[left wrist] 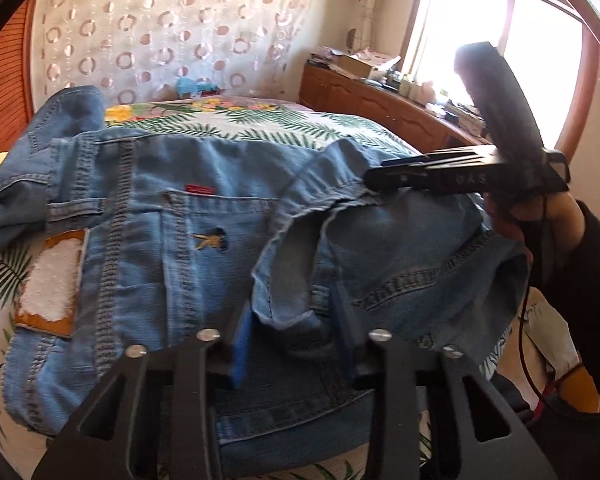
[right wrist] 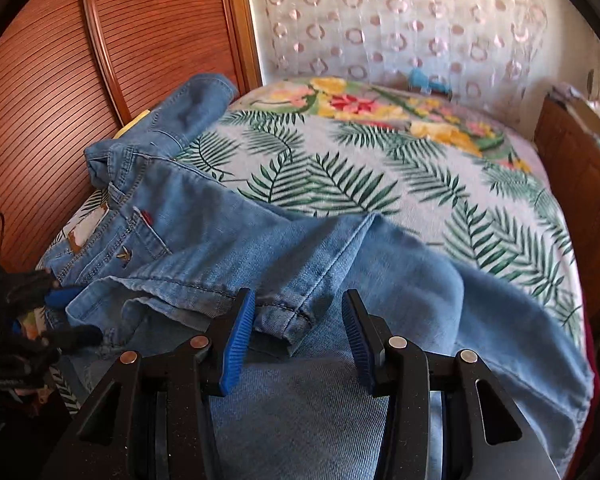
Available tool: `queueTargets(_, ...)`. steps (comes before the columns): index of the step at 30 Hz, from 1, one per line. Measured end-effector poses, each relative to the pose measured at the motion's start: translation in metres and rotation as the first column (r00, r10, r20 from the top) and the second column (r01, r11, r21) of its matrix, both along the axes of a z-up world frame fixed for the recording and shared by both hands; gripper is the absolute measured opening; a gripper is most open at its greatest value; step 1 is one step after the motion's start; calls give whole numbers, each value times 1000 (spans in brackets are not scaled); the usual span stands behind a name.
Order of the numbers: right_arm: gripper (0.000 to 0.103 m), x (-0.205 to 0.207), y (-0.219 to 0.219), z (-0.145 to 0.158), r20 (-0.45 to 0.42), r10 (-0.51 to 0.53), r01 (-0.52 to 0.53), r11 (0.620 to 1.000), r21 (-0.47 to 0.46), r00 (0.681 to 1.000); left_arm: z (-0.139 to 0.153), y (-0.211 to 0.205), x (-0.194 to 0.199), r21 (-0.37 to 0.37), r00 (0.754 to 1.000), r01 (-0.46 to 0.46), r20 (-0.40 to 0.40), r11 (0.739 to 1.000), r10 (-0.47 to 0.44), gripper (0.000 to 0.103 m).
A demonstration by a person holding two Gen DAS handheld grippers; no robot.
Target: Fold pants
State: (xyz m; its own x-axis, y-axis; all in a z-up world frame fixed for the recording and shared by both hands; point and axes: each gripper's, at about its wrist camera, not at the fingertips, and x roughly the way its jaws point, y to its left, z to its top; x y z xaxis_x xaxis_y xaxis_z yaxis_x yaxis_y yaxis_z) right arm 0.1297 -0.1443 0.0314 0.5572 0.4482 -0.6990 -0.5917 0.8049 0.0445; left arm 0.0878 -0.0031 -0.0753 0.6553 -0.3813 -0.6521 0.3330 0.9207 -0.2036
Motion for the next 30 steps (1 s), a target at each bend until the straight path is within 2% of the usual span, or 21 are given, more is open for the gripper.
queueTargets(1,46,2,2,0,-10,8,-8,1000,7,1000,1,-1,0,0,1000,7,4,1000,-7,27)
queueTargets(4,22,4,10,5,-31,50,-49,999,24,998,4,-7,-2,6,999,35,13,999,-35,12)
queueTargets(6,18,-1,16,14,-1,64,-64,998,17,998,9,-10,-3,22,999,32,28,999,-33,8)
queueTargets(9,17,-11,20,31,53,75,-77,996,41,996,27,-4,-15,7,997,13,74,1000,-14,6)
queueTargets(12,17,-27,29,62,127,91,-100,993,69,988,60,12,-35,-34,988,-15,156,999,20,5)
queueTargets(16,16,-47,50,111,225,122,-149,983,109,967,95,33,-56,-58,970,-52,234,997,64,5)
queueTargets(20,16,-71,74,147,305,166,-208,972,111,938,121,58,-77,-60,950,-106,290,993,118,5)
queueTargets(24,16,-78,119,166,337,212,-257,962,94,917,126,81,-85,-52,940,-162,295,985,170,5)
queueTargets(30,16,-52,178,154,306,255,-291,953,80,917,97,106,-83,-33,948,-226,223,974,227,5)
